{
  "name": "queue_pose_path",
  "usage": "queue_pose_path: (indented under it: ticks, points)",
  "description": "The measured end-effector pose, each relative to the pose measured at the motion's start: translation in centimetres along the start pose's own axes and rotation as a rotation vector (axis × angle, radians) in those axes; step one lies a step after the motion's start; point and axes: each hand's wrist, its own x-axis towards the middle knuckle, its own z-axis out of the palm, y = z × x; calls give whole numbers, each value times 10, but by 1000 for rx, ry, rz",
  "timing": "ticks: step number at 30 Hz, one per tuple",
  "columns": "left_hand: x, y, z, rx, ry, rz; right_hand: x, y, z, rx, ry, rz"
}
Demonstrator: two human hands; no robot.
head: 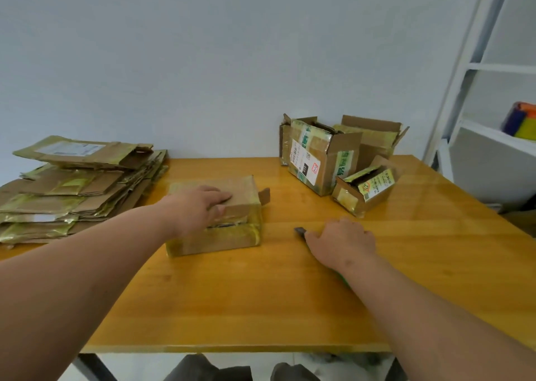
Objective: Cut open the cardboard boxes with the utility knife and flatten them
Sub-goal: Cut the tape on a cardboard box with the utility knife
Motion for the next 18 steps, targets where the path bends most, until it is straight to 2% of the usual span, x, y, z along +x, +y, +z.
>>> queue_pose_path:
  ticks: [4,9,18]
  points:
    - [0,5,7,101,52,-29,-2,3,10,-90,-32,-114]
    - [7,6,9,207,50,-43,-2,-7,14,104,1,-191]
    - [27,-17,-5,-61,35,16,0,-37,12,450,234,-400]
